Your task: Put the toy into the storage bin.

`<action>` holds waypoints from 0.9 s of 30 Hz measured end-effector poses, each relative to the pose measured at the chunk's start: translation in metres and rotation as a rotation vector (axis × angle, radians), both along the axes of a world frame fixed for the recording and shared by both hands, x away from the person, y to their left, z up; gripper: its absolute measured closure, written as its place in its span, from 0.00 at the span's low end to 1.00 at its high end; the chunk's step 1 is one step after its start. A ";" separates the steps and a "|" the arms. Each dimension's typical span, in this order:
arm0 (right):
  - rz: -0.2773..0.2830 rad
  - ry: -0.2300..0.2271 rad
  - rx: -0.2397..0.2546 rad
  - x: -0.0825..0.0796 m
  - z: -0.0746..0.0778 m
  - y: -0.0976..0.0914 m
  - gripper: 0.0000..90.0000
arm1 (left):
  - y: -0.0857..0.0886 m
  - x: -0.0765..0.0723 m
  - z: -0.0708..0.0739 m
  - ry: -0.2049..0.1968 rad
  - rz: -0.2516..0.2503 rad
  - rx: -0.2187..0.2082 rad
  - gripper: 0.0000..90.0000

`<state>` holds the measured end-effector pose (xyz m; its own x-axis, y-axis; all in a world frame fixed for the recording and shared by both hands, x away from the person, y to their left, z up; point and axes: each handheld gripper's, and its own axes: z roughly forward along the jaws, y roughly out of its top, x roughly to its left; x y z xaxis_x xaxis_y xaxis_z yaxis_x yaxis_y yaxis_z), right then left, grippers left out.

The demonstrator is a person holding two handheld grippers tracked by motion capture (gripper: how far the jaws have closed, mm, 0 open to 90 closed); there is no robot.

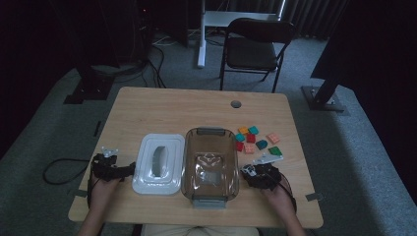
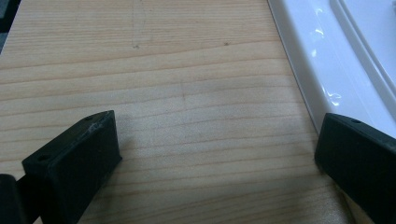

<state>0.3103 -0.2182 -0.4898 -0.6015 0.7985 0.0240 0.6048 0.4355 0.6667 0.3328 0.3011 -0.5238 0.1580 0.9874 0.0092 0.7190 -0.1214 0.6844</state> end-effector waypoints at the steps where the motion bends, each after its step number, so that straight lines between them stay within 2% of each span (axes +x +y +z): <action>1: 0.001 -0.004 0.008 -0.001 0.004 -0.002 0.54 | 0.000 0.000 0.000 0.000 0.000 0.000 0.00; 6: 0.043 -0.015 0.012 -0.003 0.023 -0.010 0.54 | 0.000 0.000 0.000 0.002 -0.003 0.001 0.01; 7: 0.047 -0.029 0.006 -0.004 0.029 -0.011 0.54 | 0.000 0.000 0.000 0.001 -0.003 0.001 0.00; 12: 0.073 -0.064 0.040 -0.006 0.054 -0.015 0.54 | 0.000 0.000 0.000 0.002 -0.005 0.002 0.00; 14: 0.073 -0.072 0.045 -0.006 0.058 -0.016 0.54 | 0.000 0.000 0.000 0.002 -0.005 0.002 0.00; 16: 0.087 -0.092 0.064 -0.007 0.074 -0.016 0.54 | 0.000 0.000 0.000 0.002 -0.005 0.002 0.00; 22: 0.150 -0.142 0.086 -0.012 0.106 -0.006 0.54 | 0.000 0.000 0.000 0.002 -0.006 0.003 0.00; 27: 0.244 -0.167 0.092 -0.017 0.124 0.010 0.54 | 0.000 0.000 0.000 0.003 -0.006 0.003 0.00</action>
